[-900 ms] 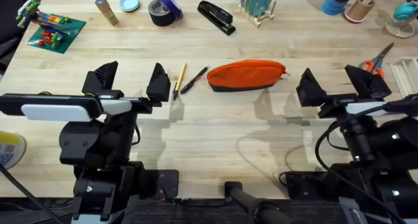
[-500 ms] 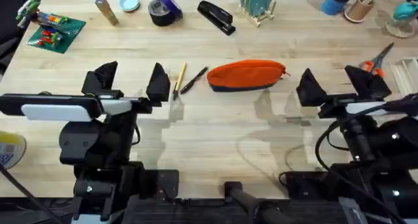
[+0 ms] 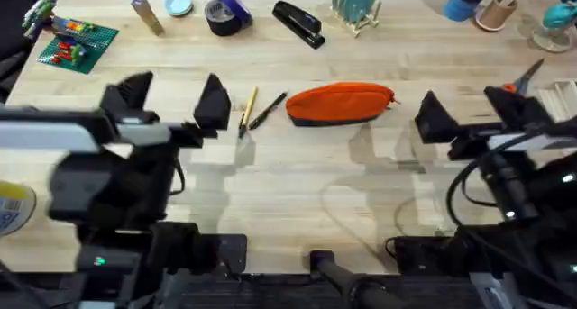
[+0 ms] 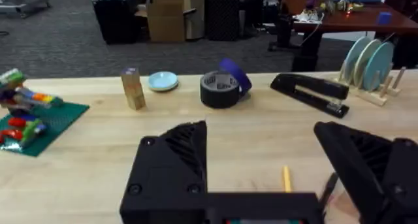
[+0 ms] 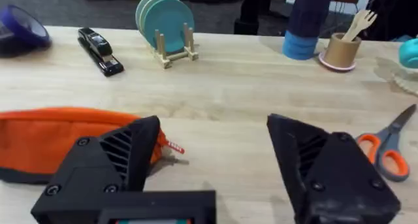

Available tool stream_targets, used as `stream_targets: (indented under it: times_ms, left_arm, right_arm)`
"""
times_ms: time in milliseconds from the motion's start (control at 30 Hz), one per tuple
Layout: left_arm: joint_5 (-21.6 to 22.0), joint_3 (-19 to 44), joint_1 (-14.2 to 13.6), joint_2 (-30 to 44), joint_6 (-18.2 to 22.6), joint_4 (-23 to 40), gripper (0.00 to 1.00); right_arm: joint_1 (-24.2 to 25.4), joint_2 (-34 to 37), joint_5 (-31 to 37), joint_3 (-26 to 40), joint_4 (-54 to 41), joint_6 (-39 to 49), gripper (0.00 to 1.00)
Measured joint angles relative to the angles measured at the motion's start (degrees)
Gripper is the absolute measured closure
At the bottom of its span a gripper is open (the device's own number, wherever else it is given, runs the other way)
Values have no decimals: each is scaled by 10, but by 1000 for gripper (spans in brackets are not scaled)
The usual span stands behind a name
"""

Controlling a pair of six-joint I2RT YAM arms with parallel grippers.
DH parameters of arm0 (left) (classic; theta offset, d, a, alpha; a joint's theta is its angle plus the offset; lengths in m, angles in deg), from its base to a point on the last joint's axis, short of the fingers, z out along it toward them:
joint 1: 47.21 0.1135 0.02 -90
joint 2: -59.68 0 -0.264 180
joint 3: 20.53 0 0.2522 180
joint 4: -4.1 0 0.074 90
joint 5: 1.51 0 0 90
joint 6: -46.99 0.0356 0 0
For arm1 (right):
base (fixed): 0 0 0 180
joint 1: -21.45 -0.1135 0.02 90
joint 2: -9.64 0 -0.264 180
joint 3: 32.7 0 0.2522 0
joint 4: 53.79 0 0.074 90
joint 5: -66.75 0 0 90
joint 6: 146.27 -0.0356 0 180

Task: Unzip the bag, pick up the pens from the table one at a time and place them inside, then zip the bag closed.

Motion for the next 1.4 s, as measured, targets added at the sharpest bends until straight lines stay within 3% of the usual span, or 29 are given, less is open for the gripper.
stream_targets:
  times_ms: [200,567,700,833,1100,1400]
  left_arm:
    - [-55,113,0,158,35,-2,9]
    - [-319,287,0,457,195,-4,10]
    - [-398,310,0,529,244,-7,7]
    - [-463,310,0,583,291,-6,7]
    - [-504,310,0,624,320,-6,9]
    - [-510,310,0,624,327,17,8]
  right_arm:
    - [0,146,1,128,-38,1,5]
    - [0,469,-69,418,-204,9,6]
    - [0,552,-91,495,-264,11,6]
    - [0,592,-99,525,-290,11,6]
    - [0,597,-104,528,-293,13,5]
    - [0,597,-104,528,-293,13,5]
